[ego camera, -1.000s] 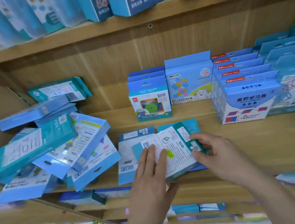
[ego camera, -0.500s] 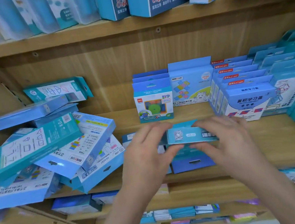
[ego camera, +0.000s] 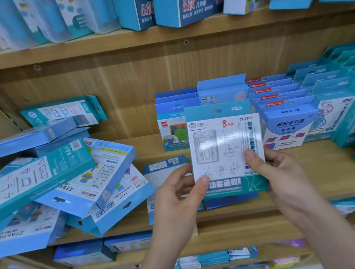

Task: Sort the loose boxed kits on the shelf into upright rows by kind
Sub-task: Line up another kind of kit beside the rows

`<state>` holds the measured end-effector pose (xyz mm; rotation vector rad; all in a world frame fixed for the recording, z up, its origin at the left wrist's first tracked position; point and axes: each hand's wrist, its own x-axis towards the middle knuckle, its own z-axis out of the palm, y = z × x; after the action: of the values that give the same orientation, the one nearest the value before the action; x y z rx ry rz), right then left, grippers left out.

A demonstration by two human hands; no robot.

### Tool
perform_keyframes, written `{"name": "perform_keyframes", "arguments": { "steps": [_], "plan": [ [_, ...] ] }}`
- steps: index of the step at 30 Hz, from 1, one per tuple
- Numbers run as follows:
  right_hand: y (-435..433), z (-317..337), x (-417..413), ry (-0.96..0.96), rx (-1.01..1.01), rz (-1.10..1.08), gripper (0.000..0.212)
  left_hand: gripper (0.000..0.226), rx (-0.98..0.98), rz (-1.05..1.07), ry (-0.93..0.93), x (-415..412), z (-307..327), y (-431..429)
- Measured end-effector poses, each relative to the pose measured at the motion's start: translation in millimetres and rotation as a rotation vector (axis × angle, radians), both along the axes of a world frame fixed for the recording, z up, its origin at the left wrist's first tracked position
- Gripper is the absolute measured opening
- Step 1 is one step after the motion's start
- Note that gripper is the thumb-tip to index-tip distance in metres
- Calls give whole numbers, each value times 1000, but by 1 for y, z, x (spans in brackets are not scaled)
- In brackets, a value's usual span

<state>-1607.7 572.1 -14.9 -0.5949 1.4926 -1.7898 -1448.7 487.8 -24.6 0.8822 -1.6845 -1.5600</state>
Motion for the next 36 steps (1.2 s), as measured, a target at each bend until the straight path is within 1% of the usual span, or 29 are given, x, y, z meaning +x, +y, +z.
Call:
{"name": "perform_keyframes", "arguments": {
  "steps": [2,5,6,7,10,12,14,16,17,19,21,24,26,29,31,34,36],
  "plan": [
    [1,-3,1,12,-13,-15,45,32,22,-15,-22,3,-1,0],
    [1,-6,3,48,-11,5,72,34,35,-17,-55,8,1,-2],
    [1,-7,3,62,-5,20,73,37,15,-11,-64,10,3,-4],
    [1,-7,4,84,-1,44,67,40,-11,-2,-65,13,7,-8],
    [-3,-2,6,161,-19,127,38,52,-90,4,1,20,33,-25],
    [-9,3,9,227,-31,175,30,47,-168,-19,2,27,61,-38],
    [-17,12,12,271,-59,223,27,29,-284,-83,-90,33,89,-53],
    [-27,20,12,318,-79,264,25,10,-405,-151,-233,39,109,-69],
    [-33,24,12,345,-81,281,24,6,-456,-188,-306,40,116,-76],
    [-47,31,12,391,-88,300,25,8,-639,-200,-472,39,126,-91],
    [-61,34,13,466,-85,282,30,9,-857,-84,-560,37,134,-105],
    [-80,33,5,700,28,187,41,10,-1067,170,-552,38,145,-130],
    [-89,30,-5,796,71,157,46,13,-1113,303,-589,40,151,-150],
    [-106,29,-23,991,122,142,50,16,-1156,403,-687,39,149,-174],
    [-120,31,-33,1104,156,126,50,18,-1179,412,-810,36,141,-189],
    [-143,33,-43,1268,228,158,54,21,-1153,385,-1042,25,126,-213],
    [-157,31,-48,1371,307,206,55,23,-1122,353,-1129,17,115,-229]
  ]
}}
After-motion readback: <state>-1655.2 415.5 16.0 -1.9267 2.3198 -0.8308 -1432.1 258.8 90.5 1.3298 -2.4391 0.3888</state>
